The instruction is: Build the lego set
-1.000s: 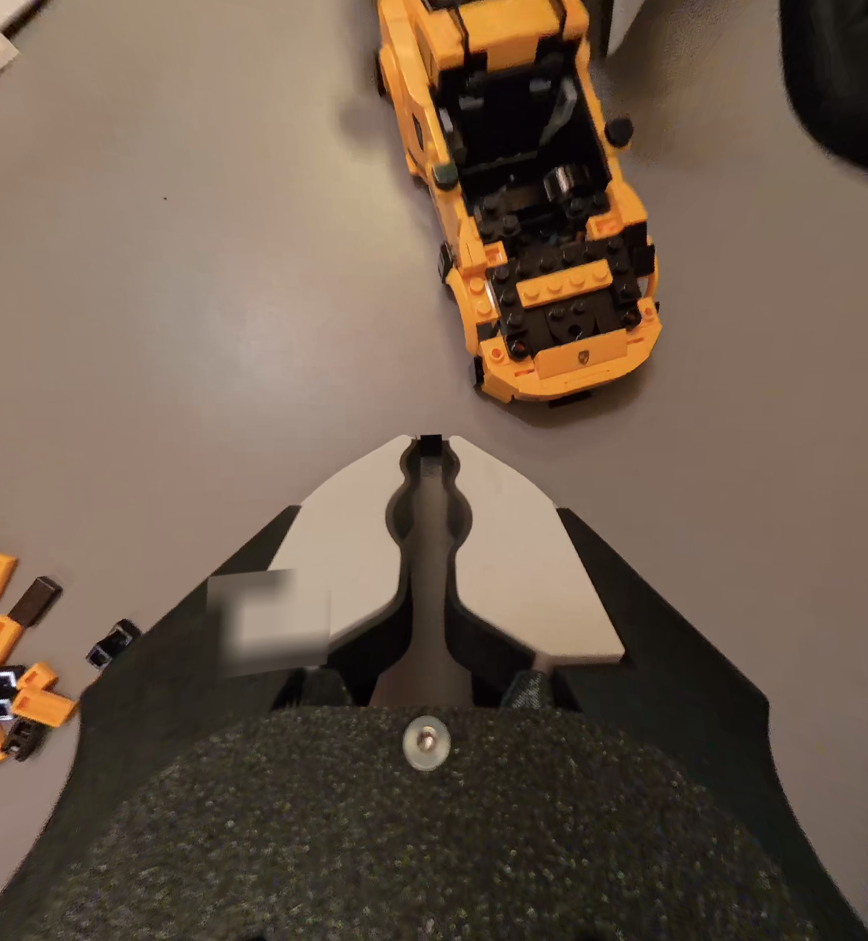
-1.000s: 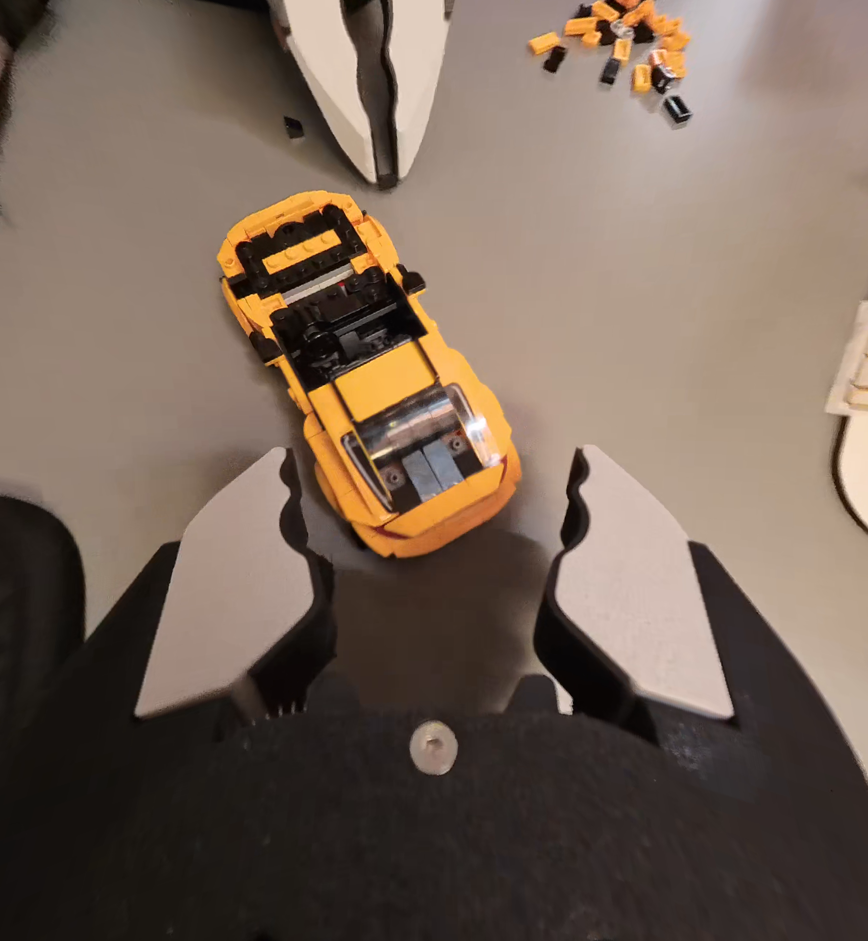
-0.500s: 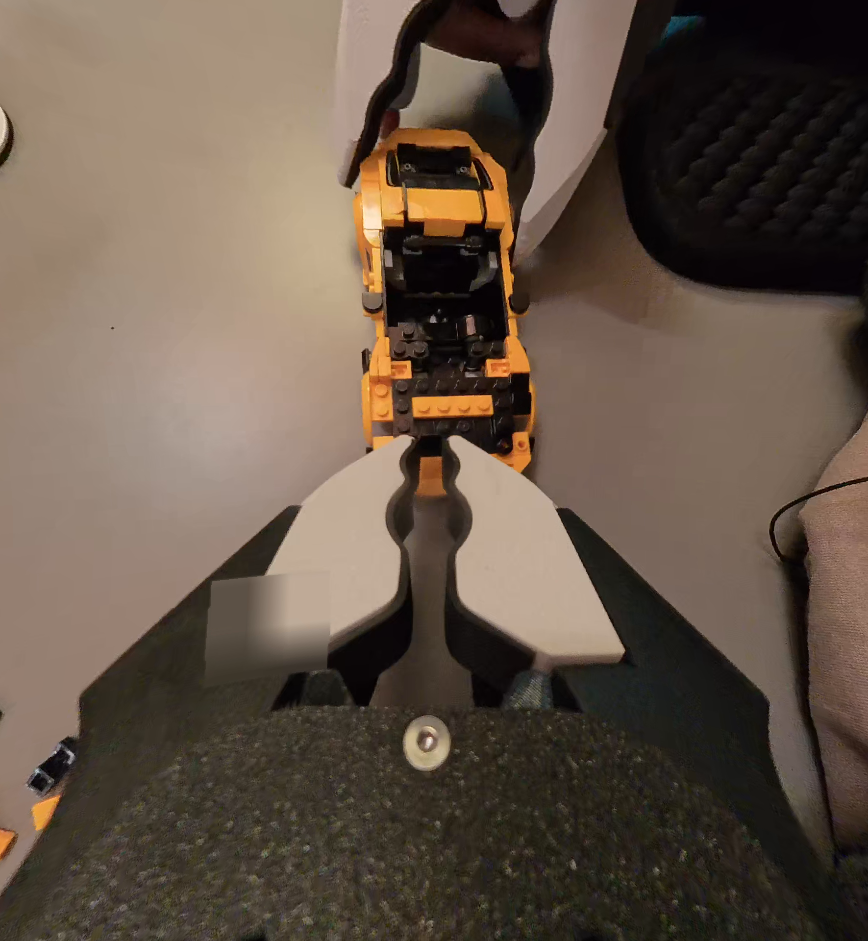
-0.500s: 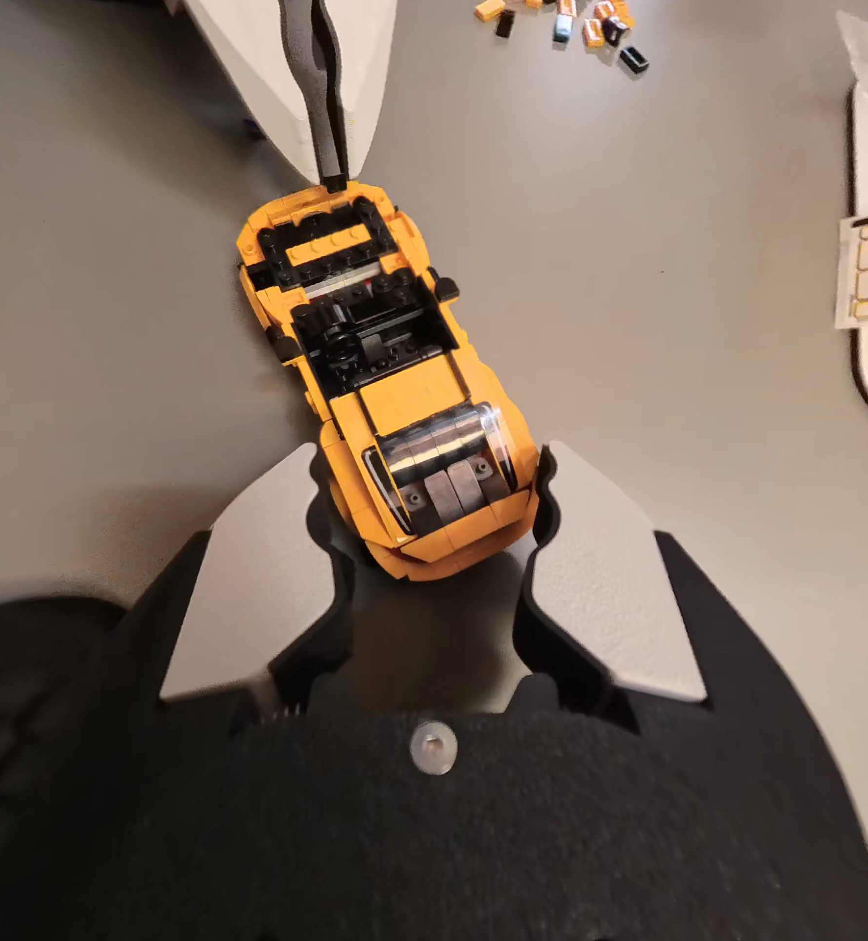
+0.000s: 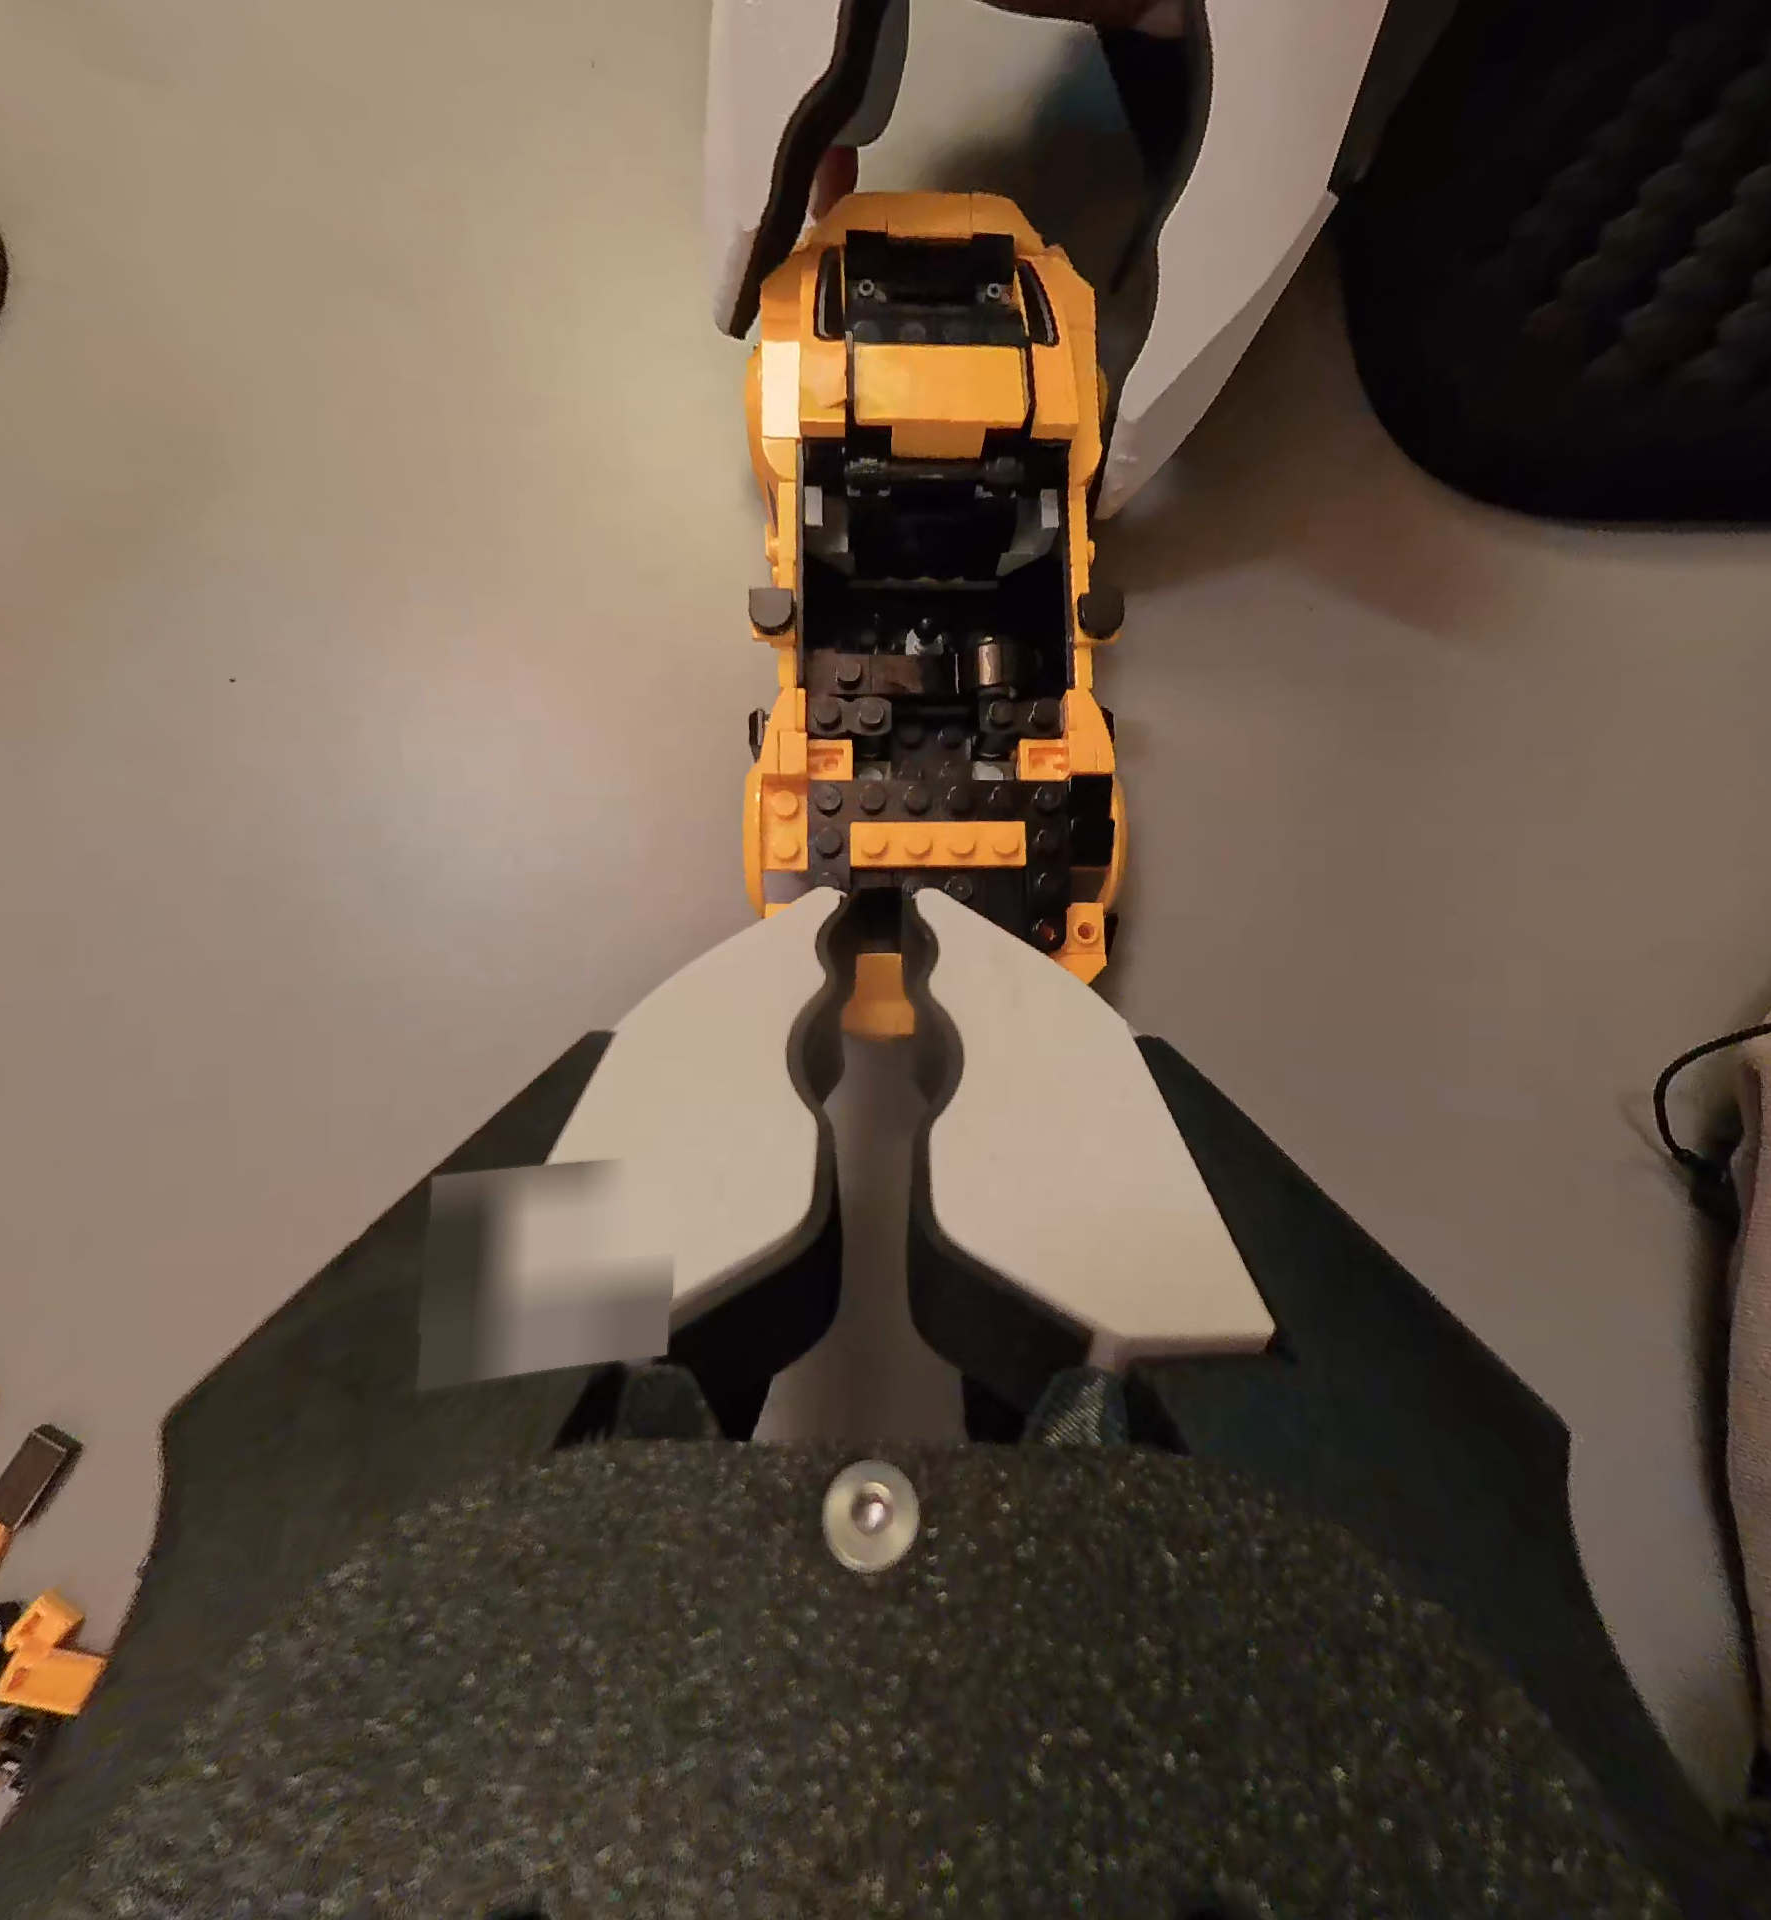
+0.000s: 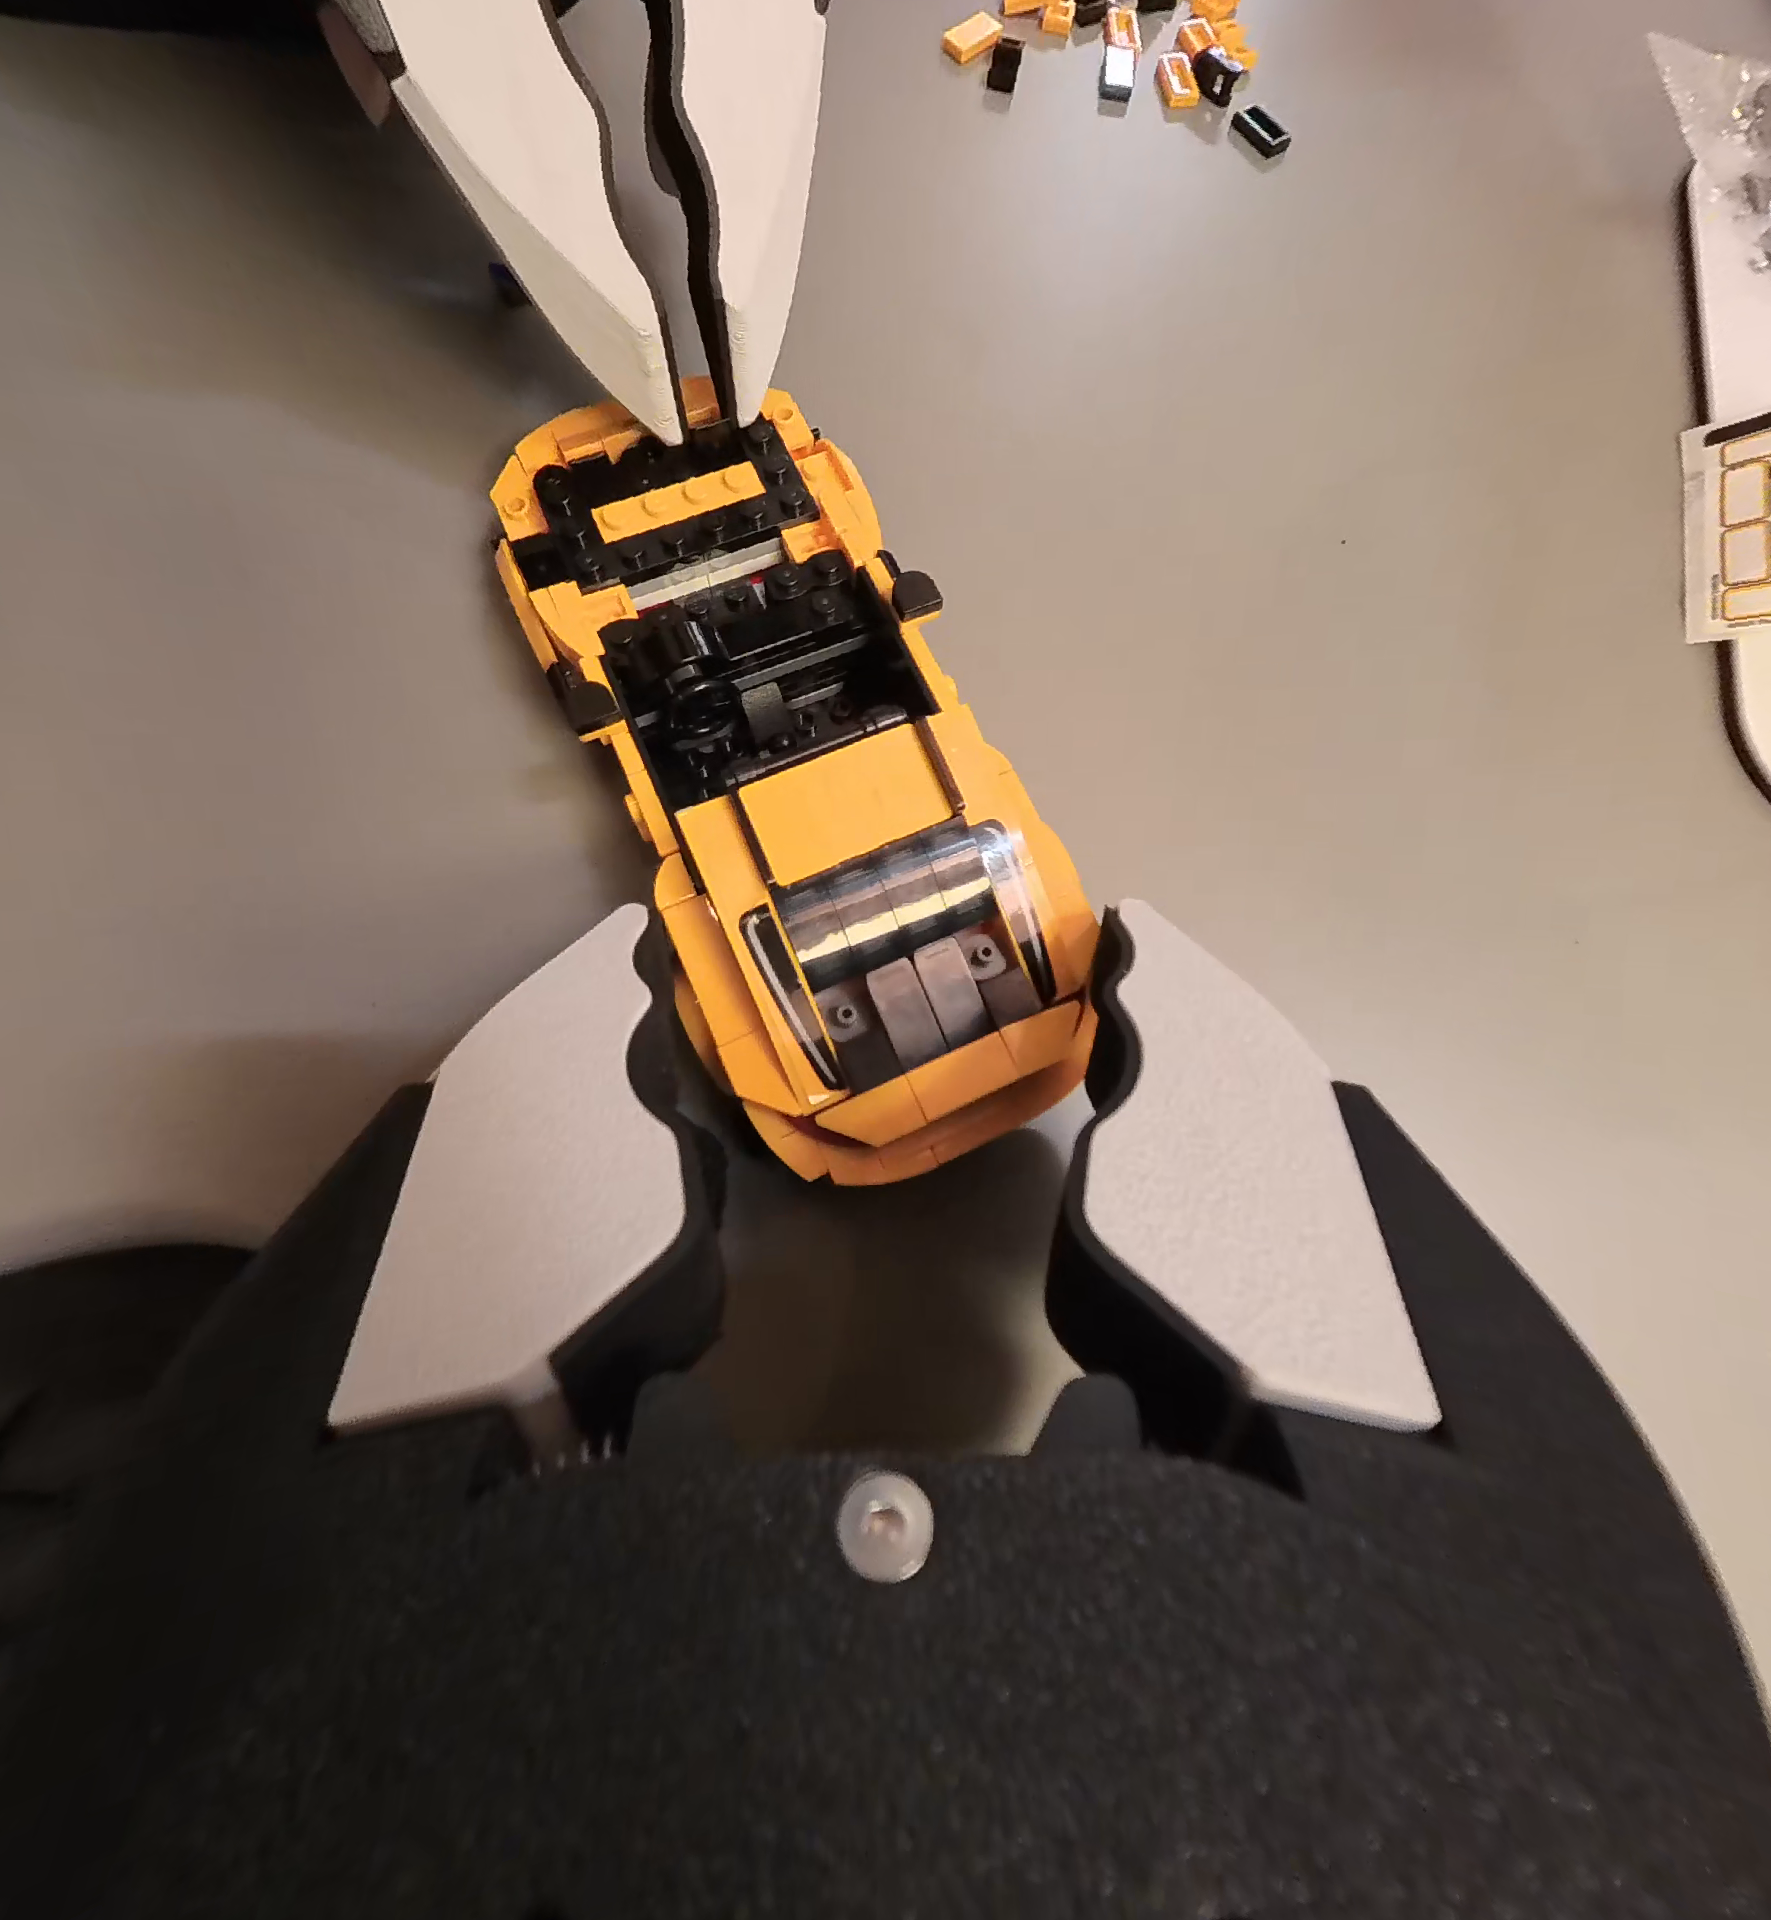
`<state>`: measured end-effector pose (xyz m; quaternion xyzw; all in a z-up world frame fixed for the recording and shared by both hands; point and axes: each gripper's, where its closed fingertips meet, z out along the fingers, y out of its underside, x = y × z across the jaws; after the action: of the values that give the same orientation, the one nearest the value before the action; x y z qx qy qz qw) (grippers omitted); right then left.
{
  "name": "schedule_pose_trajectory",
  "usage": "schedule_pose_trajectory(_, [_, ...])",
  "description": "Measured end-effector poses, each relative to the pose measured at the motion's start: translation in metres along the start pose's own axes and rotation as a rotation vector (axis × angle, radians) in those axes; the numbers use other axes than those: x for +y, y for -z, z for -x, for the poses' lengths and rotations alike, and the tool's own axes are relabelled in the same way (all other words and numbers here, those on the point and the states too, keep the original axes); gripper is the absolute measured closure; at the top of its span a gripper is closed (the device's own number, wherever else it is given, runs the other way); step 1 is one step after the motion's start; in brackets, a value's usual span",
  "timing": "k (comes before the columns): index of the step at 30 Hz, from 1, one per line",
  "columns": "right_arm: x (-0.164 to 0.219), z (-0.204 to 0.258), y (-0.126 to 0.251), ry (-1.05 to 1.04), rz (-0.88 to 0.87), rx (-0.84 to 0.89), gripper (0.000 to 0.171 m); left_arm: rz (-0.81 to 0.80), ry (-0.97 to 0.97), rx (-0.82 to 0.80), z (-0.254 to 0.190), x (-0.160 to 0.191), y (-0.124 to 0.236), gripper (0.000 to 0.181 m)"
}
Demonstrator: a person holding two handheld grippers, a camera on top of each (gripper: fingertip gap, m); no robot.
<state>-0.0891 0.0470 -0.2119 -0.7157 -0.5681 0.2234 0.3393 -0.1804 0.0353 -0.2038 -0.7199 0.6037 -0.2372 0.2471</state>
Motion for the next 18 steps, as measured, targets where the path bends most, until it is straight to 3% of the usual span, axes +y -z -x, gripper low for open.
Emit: schedule_pose_trajectory(18, [-0.001, 0.0, 0.0, -0.001, -0.015, 0.004, 0.094, -0.035, 0.036, -0.04, -0.005, 0.006, 0.015, 0.174])
